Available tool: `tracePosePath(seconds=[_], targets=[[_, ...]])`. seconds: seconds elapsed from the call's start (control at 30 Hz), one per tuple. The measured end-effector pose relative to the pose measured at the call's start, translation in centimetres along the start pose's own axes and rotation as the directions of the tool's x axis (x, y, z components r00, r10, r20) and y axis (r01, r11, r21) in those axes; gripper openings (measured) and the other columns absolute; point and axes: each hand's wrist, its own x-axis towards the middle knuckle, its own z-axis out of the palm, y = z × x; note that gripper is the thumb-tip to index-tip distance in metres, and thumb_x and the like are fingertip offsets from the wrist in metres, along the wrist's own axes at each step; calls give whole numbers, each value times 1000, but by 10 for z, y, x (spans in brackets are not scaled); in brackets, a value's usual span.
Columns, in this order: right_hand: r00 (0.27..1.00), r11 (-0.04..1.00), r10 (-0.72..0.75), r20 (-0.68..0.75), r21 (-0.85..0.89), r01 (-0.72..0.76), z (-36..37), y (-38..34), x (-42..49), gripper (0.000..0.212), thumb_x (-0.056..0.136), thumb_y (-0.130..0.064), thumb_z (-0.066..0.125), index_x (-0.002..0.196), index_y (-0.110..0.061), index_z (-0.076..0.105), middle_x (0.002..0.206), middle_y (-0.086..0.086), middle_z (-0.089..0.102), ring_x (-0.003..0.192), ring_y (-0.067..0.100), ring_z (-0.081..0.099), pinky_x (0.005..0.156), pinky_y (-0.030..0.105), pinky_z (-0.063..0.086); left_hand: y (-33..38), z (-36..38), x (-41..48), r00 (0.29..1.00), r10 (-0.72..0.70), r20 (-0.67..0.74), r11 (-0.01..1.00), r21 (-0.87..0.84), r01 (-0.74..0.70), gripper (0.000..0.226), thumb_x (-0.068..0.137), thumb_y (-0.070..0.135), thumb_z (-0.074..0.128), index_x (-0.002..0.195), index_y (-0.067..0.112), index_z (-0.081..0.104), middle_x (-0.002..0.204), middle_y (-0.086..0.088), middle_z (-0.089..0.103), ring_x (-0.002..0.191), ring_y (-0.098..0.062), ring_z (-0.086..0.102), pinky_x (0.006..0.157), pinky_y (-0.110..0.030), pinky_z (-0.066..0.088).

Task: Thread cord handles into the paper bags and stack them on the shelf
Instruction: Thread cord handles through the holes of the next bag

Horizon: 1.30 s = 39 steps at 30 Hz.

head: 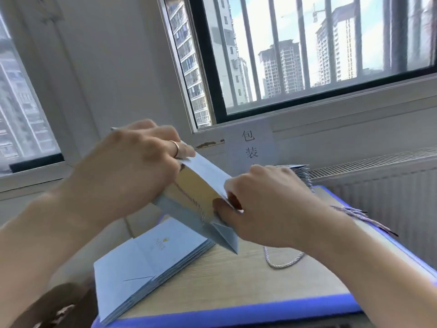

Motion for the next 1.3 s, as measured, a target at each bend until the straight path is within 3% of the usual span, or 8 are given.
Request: tracePosePath(seconds=[0.17,0.27,0.4,0.53,0.63,0.73,0.87,1.3], targets=[[987,986,160,-26,-44,-161,53,-16,-11,37,82,-41,44,54,-20,31,48,-7,16,40,26,26,51,22,-1,12,28,8,988,117,-104,976,195,-95,61,96,-6,27,59,15,70,95,3,77,90,-23,67,91,-41,35],[959,962,273,-75,20,-273,91,-14,-19,29,75,-40,41,56,-22,29,38,-4,36,29,24,39,55,19,-6,34,61,1,977,37,-212,965,261,20,47,93,-6,44,57,16,66,113,1,74,105,-24,65,100,-43,33],[929,929,366,-54,70,-362,127,-9,-33,33,72,-36,52,57,-22,27,36,-2,41,28,22,43,52,18,-6,77,94,-11,843,-368,-391,909,39,415,30,89,8,66,60,14,63,145,-7,51,125,-36,46,101,-41,37],[918,917,396,-10,63,-394,157,-7,-45,33,71,-37,54,59,-23,27,36,-3,41,27,21,43,52,19,-8,121,126,-22,636,-740,-220,669,-344,659,20,89,8,65,87,21,80,154,-26,32,130,-47,37,103,-23,29],[927,927,373,34,37,-374,171,-6,-52,22,75,-41,37,64,-24,28,39,-2,45,29,22,46,53,22,-8,144,149,-24,487,-873,9,400,-558,727,16,79,11,60,75,17,75,105,-31,65,79,-21,47,68,-12,30],[946,950,276,172,103,-296,170,-1,-55,34,85,-52,23,71,-24,36,60,1,59,53,28,59,46,30,6,146,162,-27,380,-925,17,291,-611,736,15,76,9,54,64,19,57,52,-4,44,54,-17,26,51,-23,24],[948,933,46,315,325,-154,150,31,-50,49,84,-70,31,75,-26,50,70,-8,57,68,8,52,59,31,36,143,160,-29,335,-940,-65,298,-635,712,27,72,7,46,65,31,34,49,13,22,50,-8,22,51,-23,15],[724,850,486,489,-74,-521,190,81,-16,17,101,-31,49,107,-18,57,113,6,61,101,29,59,75,35,44,135,178,-44,339,-939,-65,271,-747,607,32,84,18,46,65,42,34,47,5,34,53,-19,24,55,-30,21]])
